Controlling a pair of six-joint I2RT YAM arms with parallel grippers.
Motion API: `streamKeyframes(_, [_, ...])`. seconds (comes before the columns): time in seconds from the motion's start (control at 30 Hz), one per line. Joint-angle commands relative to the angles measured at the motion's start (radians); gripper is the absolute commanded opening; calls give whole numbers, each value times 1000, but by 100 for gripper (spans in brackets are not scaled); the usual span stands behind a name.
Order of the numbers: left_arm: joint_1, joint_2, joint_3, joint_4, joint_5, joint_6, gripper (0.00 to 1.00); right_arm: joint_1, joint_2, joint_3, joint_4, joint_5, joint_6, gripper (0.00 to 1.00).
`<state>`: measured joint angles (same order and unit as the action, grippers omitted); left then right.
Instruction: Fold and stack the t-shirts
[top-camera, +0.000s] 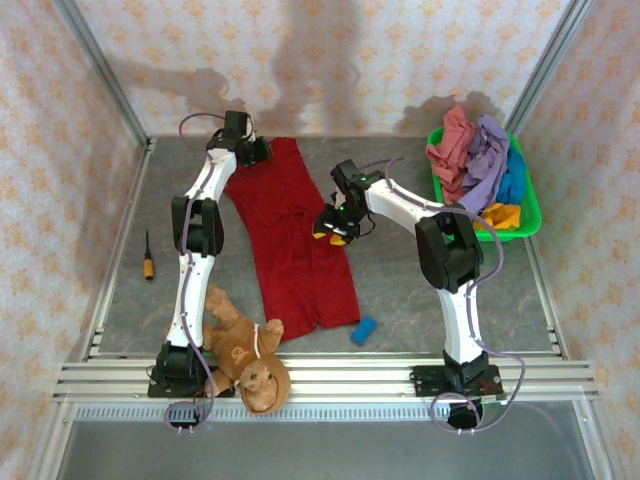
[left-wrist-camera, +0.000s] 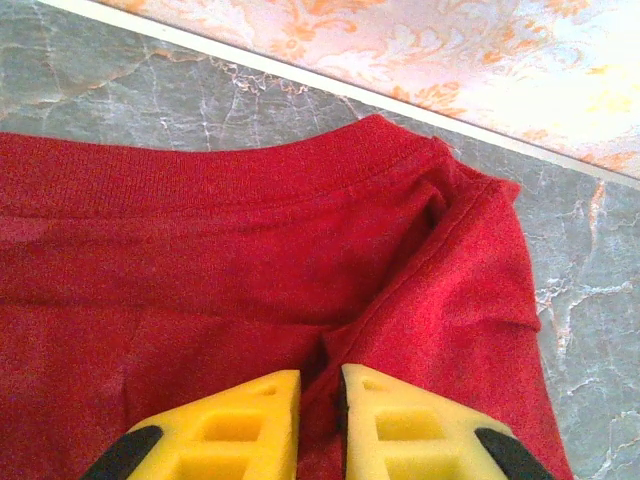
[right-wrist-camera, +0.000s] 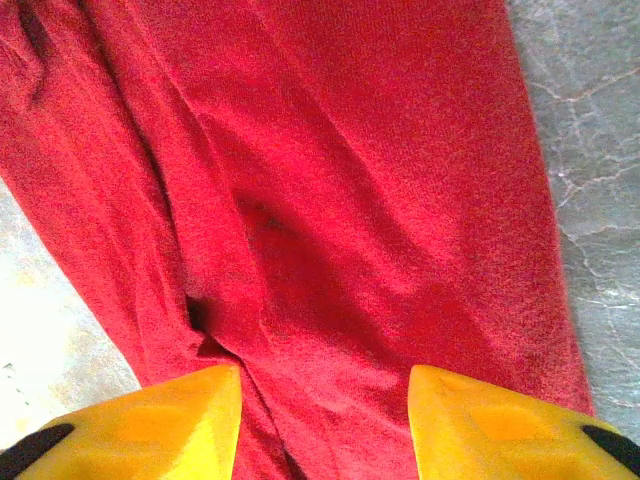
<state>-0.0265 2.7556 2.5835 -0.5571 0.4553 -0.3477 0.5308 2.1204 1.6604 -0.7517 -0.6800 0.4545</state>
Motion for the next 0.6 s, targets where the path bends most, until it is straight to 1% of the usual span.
streamKeyframes(0.0, [-10, 13, -6, -20, -14, 1, 14, -6, -49, -12, -9, 2, -14, 48])
streamKeyframes(0.23, [-10, -3, -6, -4, -3, -5, 0, -8, -50, -16, -7, 2, -13, 48])
streamKeyframes(0.43, [-15, -51, -49, 84, 55, -33, 0, -8, -54, -19, -5, 4, -14, 48])
streamKeyframes(0.57, [-16, -66, -49, 120, 58, -55, 0, -8, -56, -22, -3, 1, -13, 48])
